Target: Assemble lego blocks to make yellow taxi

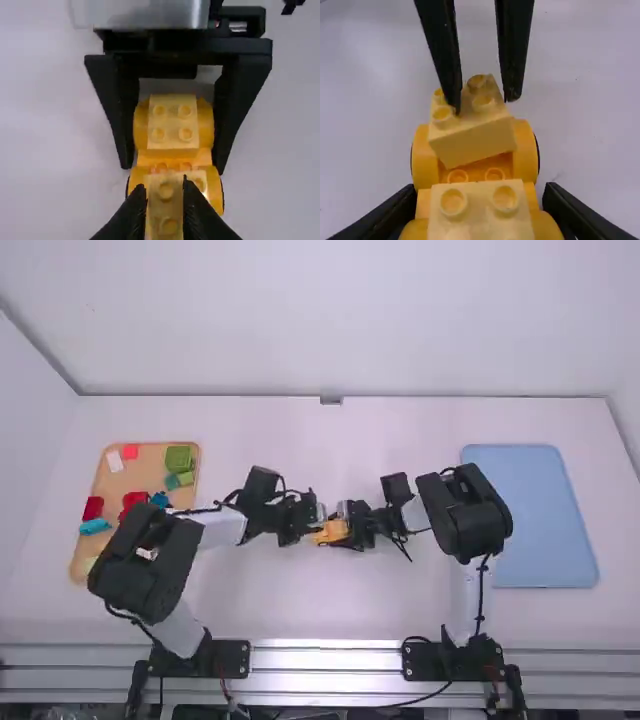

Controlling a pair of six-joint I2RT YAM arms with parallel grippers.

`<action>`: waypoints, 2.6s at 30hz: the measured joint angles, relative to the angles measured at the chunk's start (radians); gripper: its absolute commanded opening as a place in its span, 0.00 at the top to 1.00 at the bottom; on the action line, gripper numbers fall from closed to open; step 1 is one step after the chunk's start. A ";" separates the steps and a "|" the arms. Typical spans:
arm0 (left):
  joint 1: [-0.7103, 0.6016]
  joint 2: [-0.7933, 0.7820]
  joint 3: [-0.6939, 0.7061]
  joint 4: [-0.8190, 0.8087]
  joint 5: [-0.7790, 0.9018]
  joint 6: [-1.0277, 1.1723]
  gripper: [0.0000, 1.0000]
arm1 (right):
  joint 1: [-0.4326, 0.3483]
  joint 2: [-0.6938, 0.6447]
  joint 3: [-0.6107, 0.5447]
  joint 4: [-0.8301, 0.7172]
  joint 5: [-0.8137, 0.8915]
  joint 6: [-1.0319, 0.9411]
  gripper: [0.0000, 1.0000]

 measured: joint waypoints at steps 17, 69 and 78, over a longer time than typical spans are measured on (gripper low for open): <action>-0.003 0.002 -0.001 0.143 0.049 -0.076 0.40 | 0.000 0.000 0.000 -0.001 0.000 0.000 0.34; -0.017 0.015 -0.003 0.018 0.022 0.026 0.69 | 0.000 0.000 0.000 -0.002 0.000 -0.003 0.41; -0.020 0.015 -0.003 0.025 0.005 0.026 0.68 | 0.000 0.000 0.000 -0.001 -0.002 -0.002 0.55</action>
